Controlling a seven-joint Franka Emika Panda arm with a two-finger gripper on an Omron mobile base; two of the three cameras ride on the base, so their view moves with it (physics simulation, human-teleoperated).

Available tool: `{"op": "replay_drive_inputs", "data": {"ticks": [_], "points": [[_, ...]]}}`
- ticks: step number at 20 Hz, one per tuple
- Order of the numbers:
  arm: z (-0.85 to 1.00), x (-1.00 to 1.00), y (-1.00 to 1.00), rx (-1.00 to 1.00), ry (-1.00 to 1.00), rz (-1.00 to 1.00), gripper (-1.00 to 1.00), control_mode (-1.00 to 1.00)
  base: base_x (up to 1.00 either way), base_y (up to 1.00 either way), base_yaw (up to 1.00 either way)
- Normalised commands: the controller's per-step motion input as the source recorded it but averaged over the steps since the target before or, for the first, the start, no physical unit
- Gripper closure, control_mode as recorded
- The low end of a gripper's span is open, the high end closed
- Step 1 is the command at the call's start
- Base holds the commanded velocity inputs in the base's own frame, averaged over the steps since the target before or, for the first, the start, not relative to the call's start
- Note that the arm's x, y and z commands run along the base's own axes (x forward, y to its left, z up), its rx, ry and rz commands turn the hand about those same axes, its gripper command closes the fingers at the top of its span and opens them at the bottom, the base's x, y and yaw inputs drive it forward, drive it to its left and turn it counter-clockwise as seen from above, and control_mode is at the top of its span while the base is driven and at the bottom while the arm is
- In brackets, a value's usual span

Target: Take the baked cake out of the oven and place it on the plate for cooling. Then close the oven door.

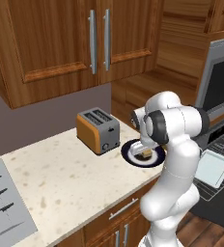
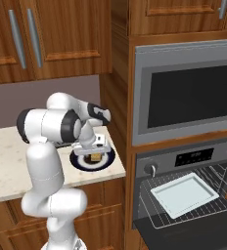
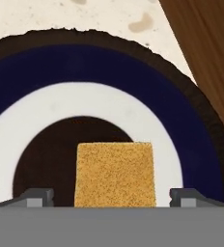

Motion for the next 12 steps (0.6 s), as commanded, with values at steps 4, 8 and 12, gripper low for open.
{"op": "replay_drive_inputs", "data": {"ticks": [4, 8, 12], "points": [[0.16, -0.07, 0.00, 0.00, 0.00, 0.00, -1.00, -1.00, 0.00, 0.00, 0.00], [0.36, -0.41, 0.00, 0.00, 0.00, 0.00, -1.00, -1.00, 0.00, 0.00, 0.00], [0.32, -0.78, 0.00, 0.00, -0.05, 0.00, -1.00, -1.00, 0.00, 0.00, 0.00]]}}
